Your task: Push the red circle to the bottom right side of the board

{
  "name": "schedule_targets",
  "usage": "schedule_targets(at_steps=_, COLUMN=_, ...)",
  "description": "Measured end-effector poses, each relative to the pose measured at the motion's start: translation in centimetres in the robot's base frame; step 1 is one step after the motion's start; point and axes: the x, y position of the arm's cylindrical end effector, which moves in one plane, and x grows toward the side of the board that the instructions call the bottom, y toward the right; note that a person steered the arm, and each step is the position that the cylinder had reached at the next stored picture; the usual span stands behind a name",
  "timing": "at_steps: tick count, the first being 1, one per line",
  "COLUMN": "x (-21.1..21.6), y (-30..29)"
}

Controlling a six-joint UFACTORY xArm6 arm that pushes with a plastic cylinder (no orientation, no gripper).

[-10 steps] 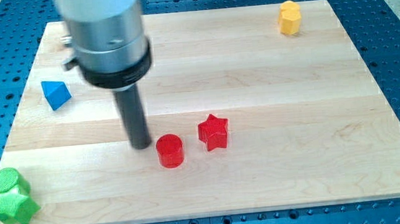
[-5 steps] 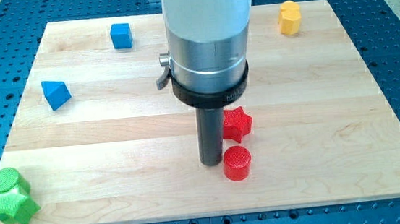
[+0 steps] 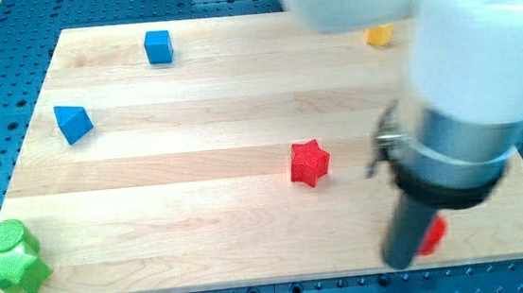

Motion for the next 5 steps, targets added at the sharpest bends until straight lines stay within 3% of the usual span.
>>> schedule_targets(at_steps=1, x=-0.9, y=5.9)
schedule_targets(at_steps=2, x=-1.2, y=6.9)
schedule_targets(at_steps=3, x=-1.4, y=13.1)
schedule_targets(at_steps=5, x=-4.2, y=13.2)
